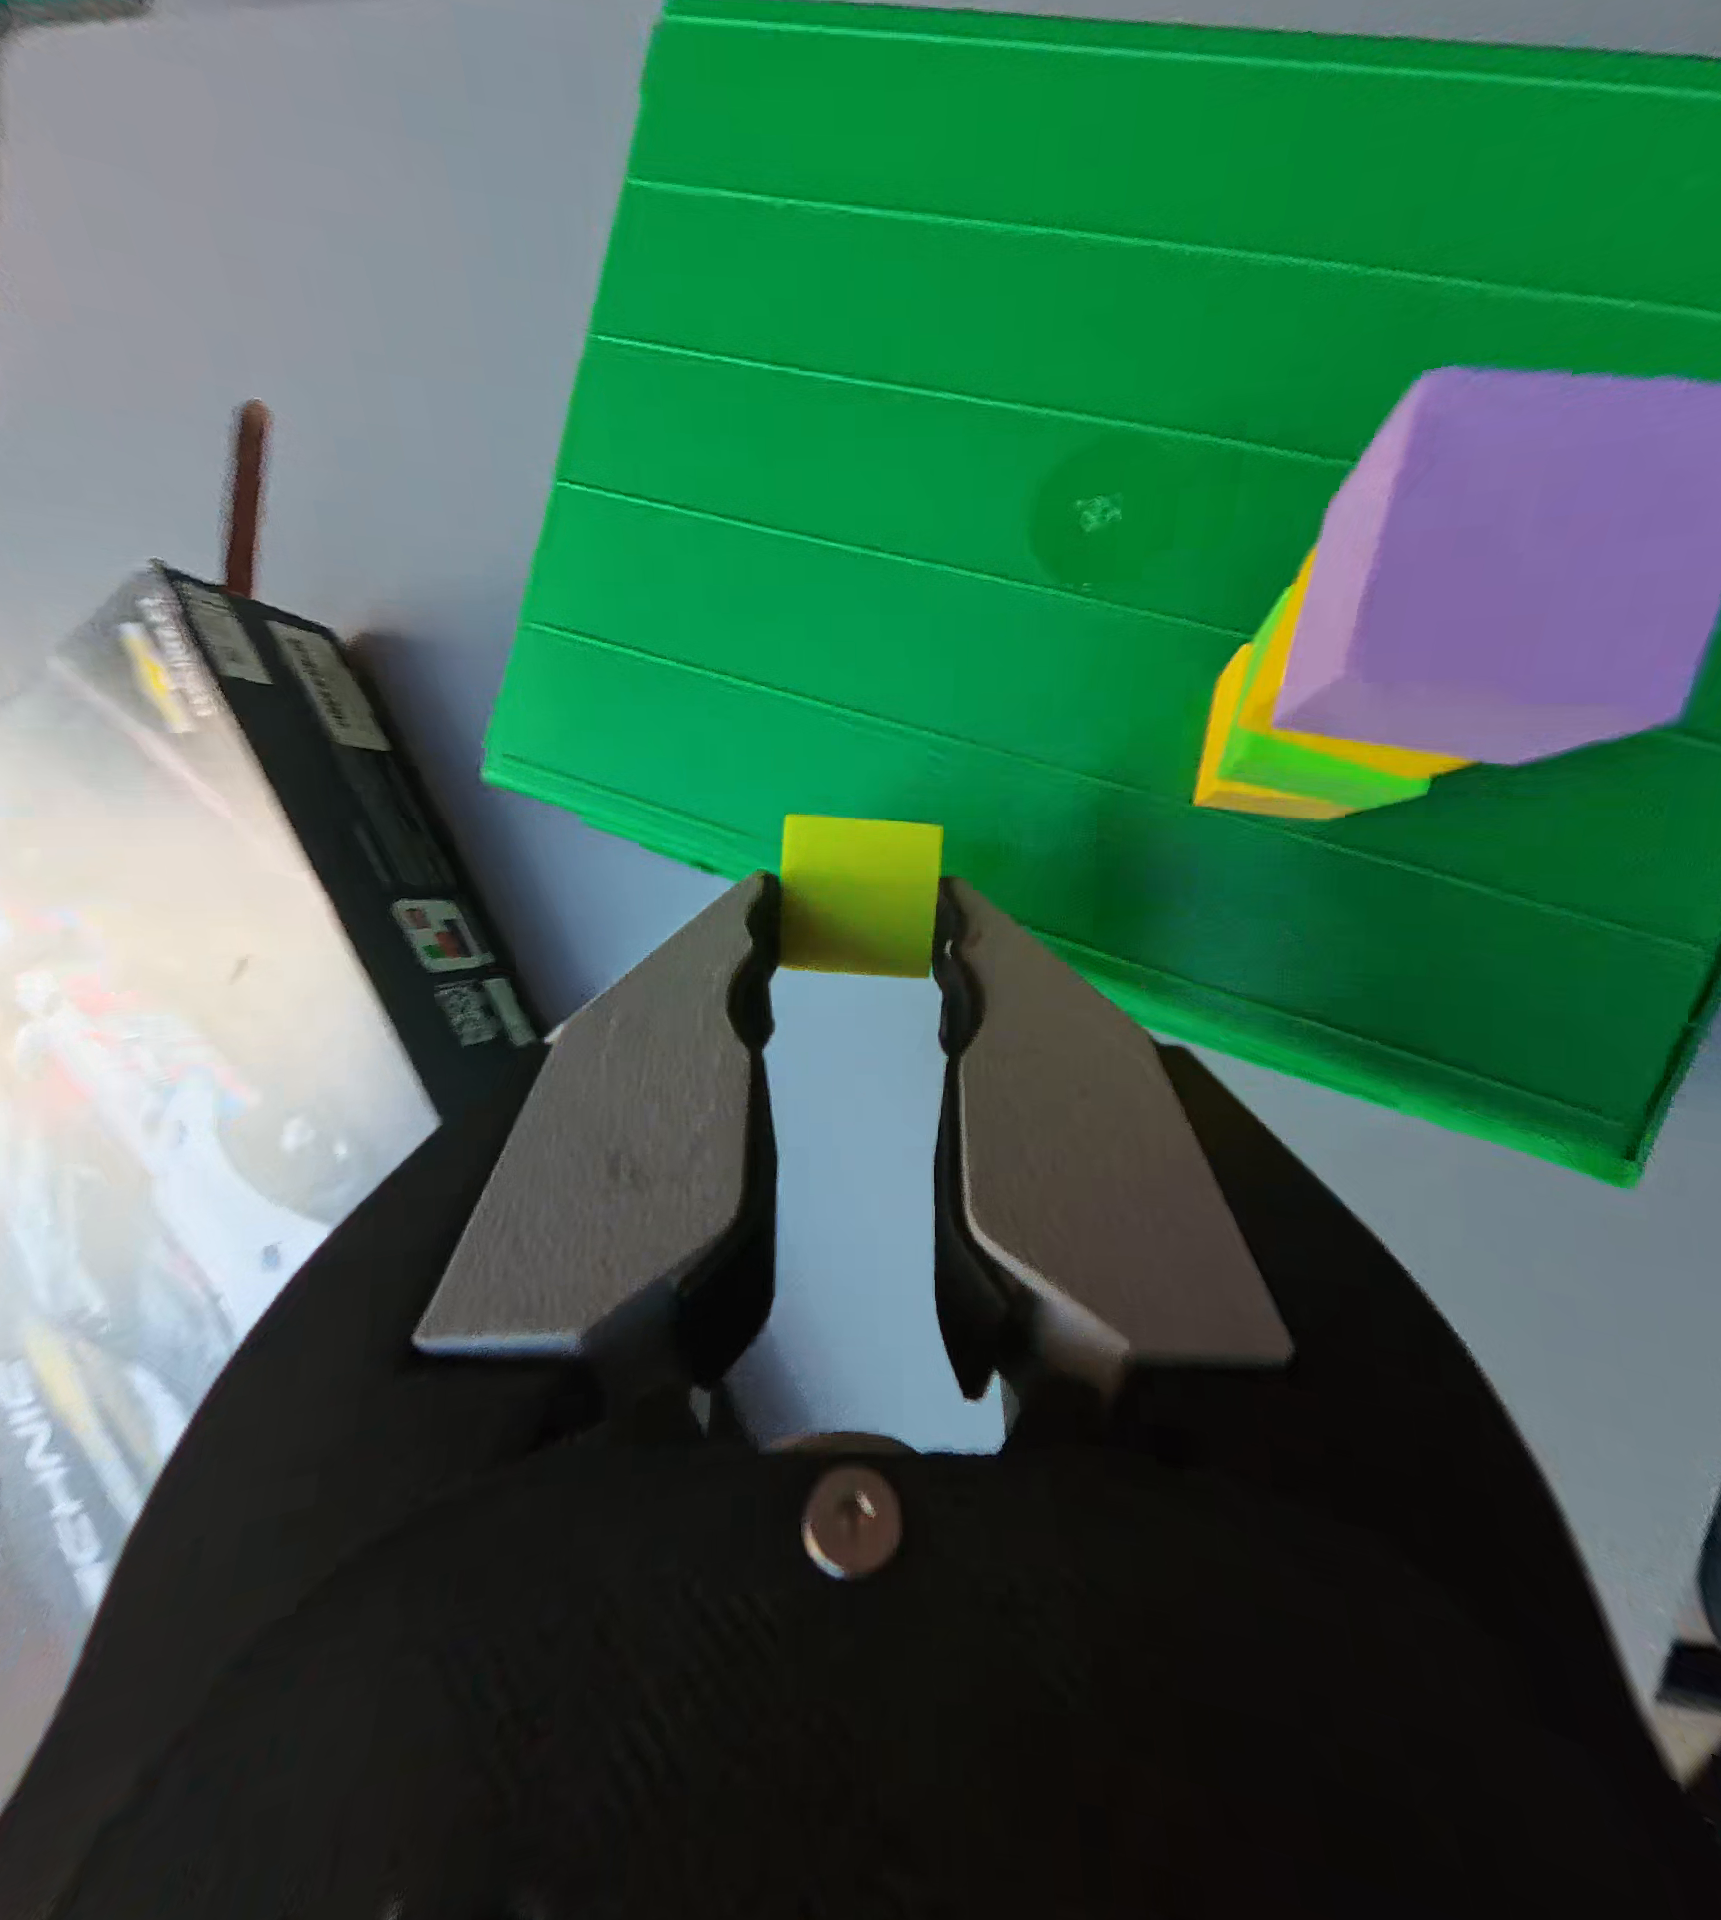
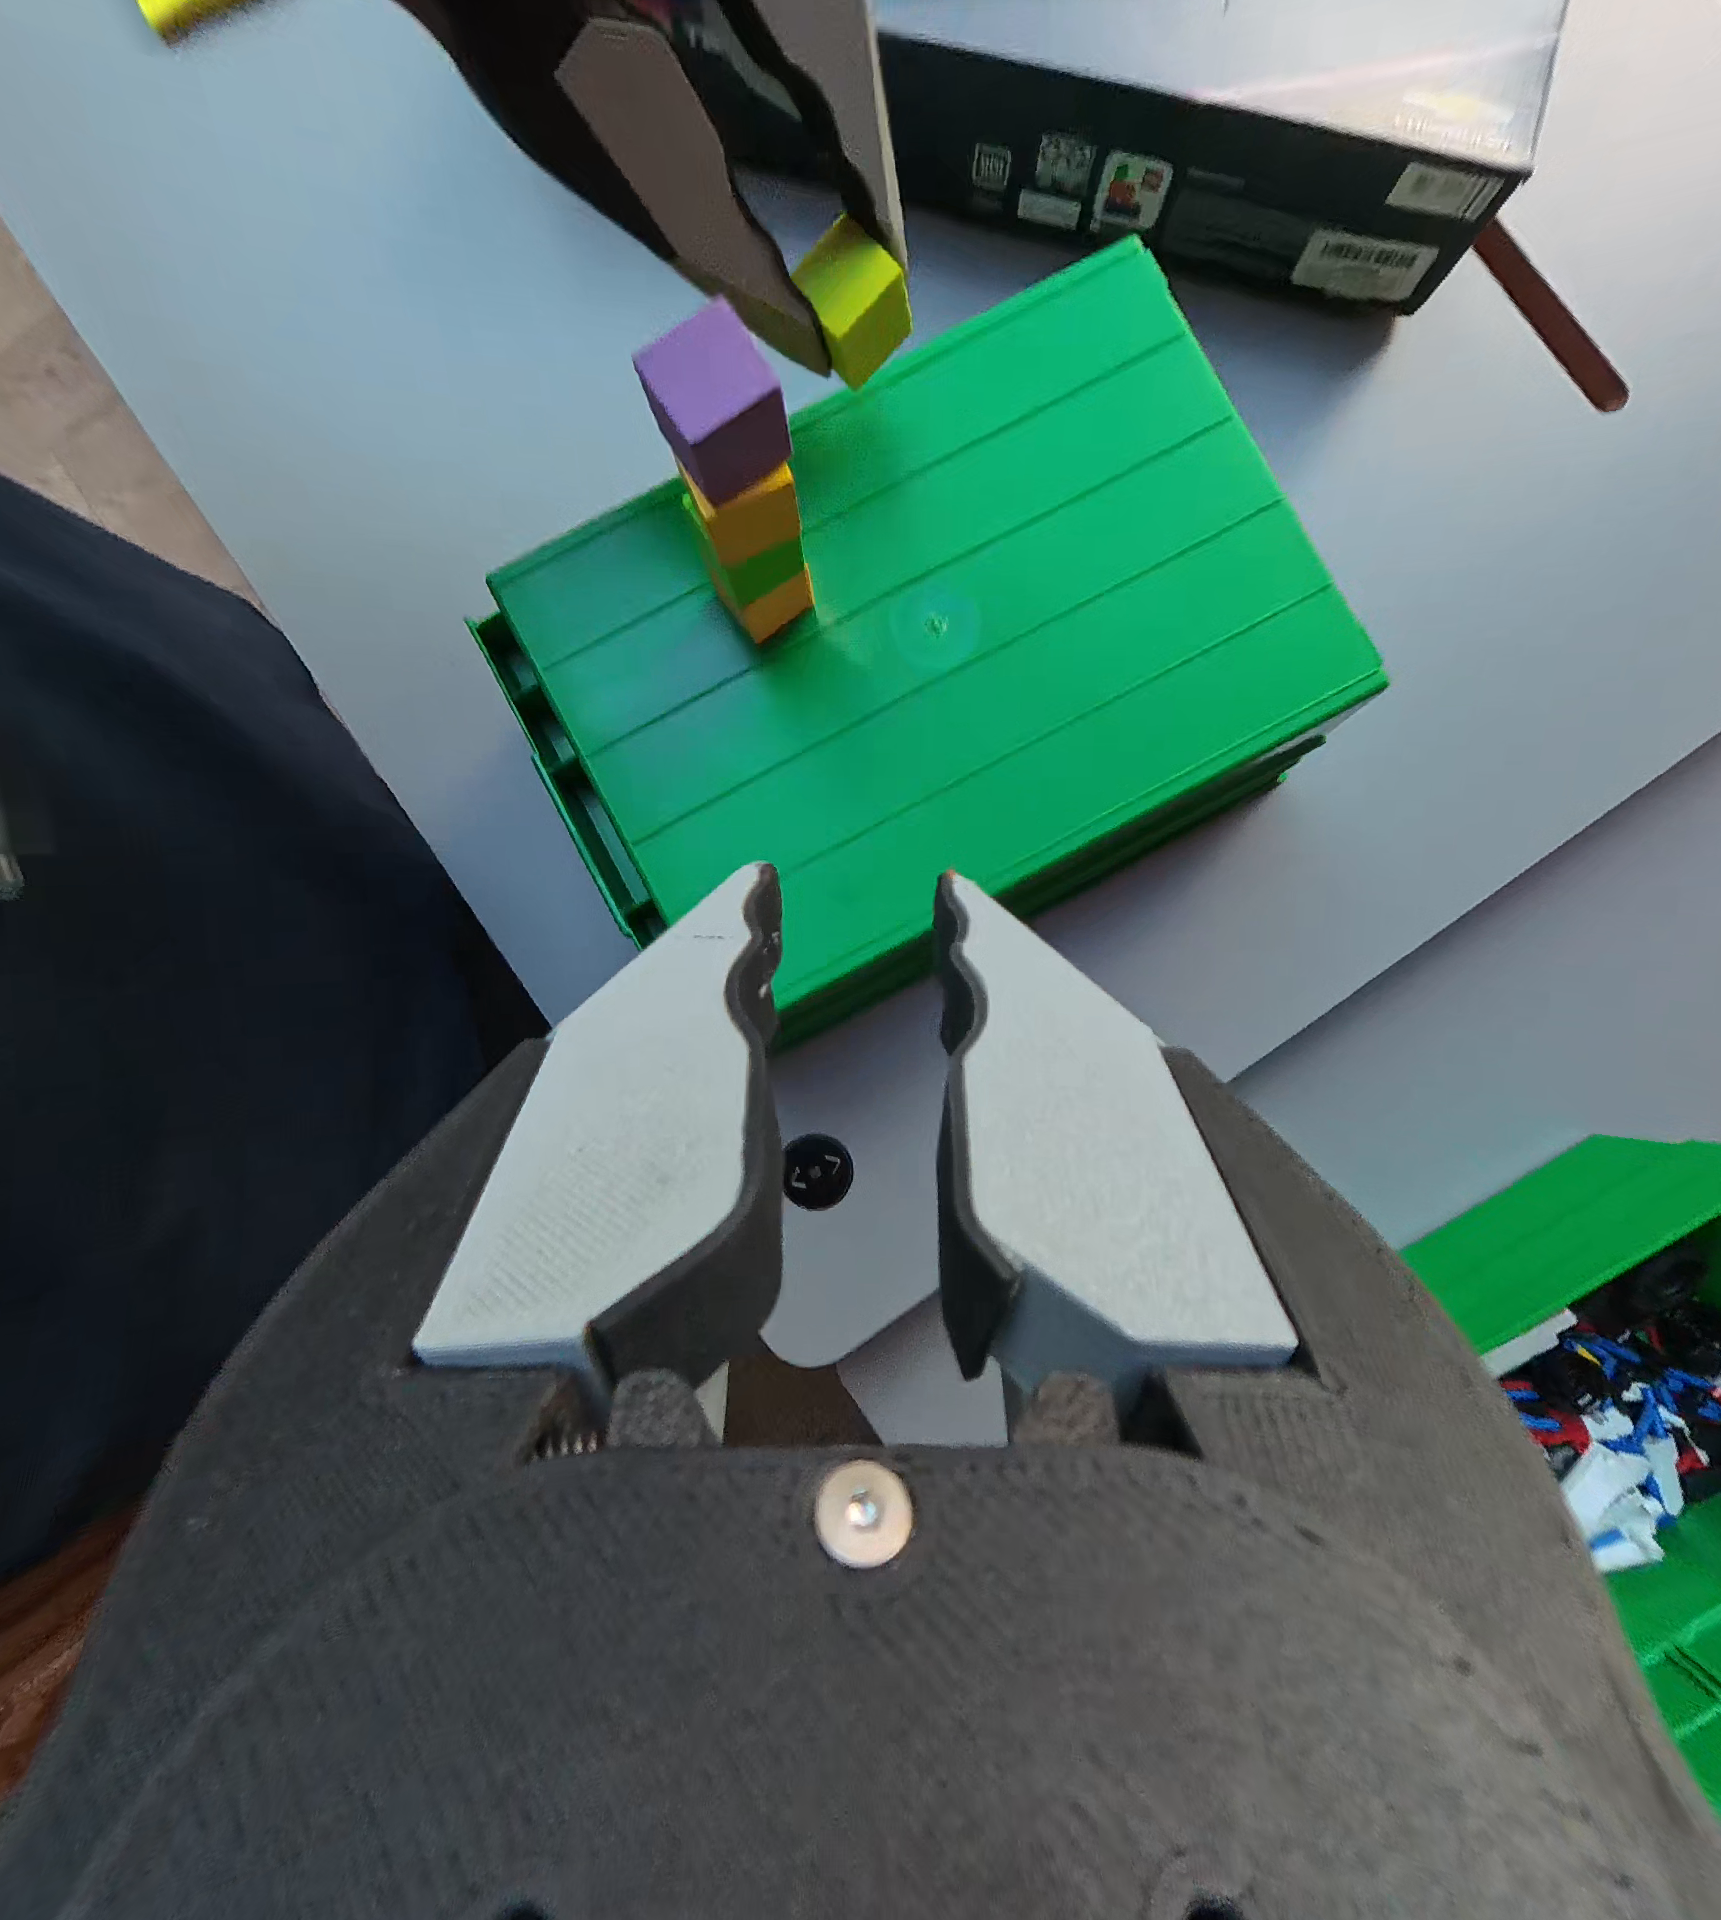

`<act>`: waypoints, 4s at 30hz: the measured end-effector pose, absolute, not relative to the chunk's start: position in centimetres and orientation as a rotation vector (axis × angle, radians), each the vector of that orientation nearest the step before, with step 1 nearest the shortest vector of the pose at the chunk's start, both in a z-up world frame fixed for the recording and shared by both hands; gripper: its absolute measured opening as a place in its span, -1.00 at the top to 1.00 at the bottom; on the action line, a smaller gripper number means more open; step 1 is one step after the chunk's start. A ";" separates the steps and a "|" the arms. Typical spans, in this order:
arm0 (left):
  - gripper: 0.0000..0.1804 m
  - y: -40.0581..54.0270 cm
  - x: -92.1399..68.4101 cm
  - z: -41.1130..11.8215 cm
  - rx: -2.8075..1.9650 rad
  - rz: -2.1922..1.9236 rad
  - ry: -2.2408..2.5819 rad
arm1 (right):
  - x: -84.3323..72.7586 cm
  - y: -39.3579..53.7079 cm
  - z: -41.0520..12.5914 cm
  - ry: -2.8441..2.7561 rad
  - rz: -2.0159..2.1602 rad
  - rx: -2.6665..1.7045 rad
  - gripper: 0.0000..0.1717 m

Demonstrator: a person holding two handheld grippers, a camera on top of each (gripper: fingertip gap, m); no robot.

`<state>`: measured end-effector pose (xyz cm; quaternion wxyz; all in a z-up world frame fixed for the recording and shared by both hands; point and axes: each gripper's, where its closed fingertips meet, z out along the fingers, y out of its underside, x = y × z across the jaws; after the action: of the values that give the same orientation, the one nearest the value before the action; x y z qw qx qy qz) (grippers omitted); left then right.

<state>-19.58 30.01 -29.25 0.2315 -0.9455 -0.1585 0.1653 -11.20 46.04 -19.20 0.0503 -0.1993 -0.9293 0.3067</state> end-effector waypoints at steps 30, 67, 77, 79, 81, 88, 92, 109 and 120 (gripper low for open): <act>0.42 29.9 -7.2 -18.9 -2.118 0.290 -0.572 | -12.7 35.4 -14.6 -2.981 0.924 -0.240 0.70; 0.65 25.1 -3.3 -25.9 -2.155 0.082 -0.887 | -12.5 33.9 -21.5 -3.114 0.505 0.119 0.70; 0.66 25.0 -3.6 -26.0 -2.154 0.077 -0.886 | -12.6 34.2 -21.7 -3.122 0.506 0.095 0.69; 0.66 25.0 -3.6 -26.0 -2.157 0.075 -0.885 | -12.6 34.4 -21.9 -3.123 0.486 0.096 0.69; 0.66 25.0 -3.5 -26.1 -2.157 0.074 -0.884 | -12.6 34.3 -22.0 -3.123 0.483 0.104 0.69; 0.67 25.1 -3.4 -26.2 -2.160 0.071 -0.884 | -12.4 34.2 -21.9 -3.129 0.500 0.103 0.69; 0.67 25.1 -3.4 -26.2 -2.159 0.069 -0.886 | -12.4 34.4 -22.5 -3.125 0.465 0.104 0.67; 0.68 25.1 -3.0 -27.1 -2.171 0.038 -0.909 | -12.4 34.4 -16.6 -2.748 1.306 -0.390 0.67; 0.70 25.5 -3.3 -27.9 -2.195 -0.027 -0.937 | -4.6 34.0 -26.9 -2.983 0.974 -0.207 1.00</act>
<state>-3.29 25.48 -27.91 0.3686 -0.8549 -0.3650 -0.0104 -4.65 34.00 -26.85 -0.0014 -0.0659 -0.9486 0.3097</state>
